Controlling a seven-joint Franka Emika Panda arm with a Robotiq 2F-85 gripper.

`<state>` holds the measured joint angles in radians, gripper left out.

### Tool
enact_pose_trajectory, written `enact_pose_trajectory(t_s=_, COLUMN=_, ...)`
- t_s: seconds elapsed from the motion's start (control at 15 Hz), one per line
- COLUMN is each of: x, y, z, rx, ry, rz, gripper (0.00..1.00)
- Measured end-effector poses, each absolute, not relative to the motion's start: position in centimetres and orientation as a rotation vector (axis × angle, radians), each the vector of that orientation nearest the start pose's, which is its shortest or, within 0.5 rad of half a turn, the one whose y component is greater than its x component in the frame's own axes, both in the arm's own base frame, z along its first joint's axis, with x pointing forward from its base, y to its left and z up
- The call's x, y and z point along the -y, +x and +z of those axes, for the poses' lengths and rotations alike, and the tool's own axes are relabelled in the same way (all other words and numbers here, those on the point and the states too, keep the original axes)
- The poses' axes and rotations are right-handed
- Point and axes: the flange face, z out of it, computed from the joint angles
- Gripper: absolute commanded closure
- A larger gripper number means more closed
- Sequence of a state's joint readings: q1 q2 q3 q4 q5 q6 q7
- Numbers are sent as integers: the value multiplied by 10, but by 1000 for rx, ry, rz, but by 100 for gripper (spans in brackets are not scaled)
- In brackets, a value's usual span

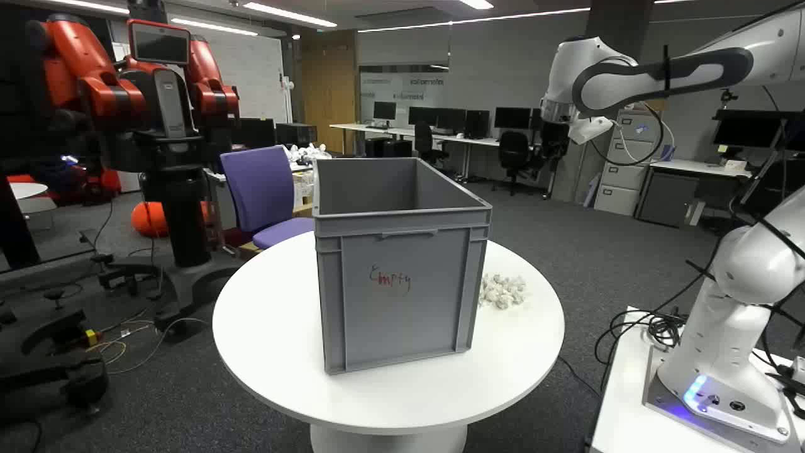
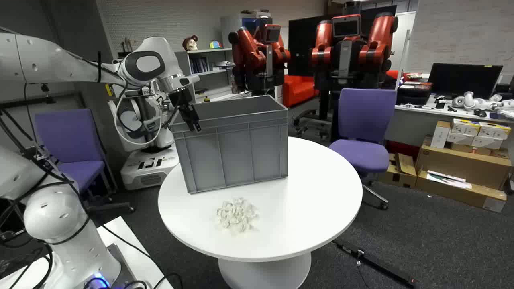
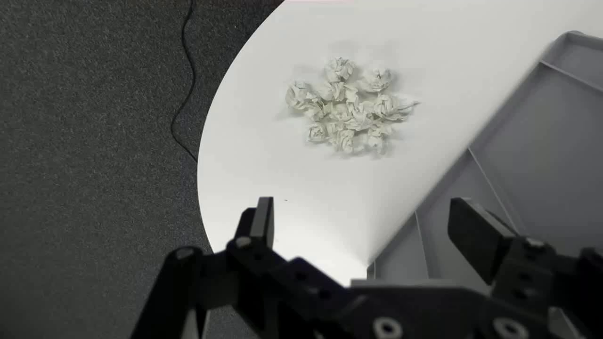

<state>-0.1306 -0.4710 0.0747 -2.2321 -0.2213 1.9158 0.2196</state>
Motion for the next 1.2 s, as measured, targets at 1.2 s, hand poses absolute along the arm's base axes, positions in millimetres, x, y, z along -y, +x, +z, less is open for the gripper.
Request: enact_pose_trajectory(t_s=1.2, x=74, y=435, z=546, rx=-569, ry=-3284, rz=-197, gripper=0)
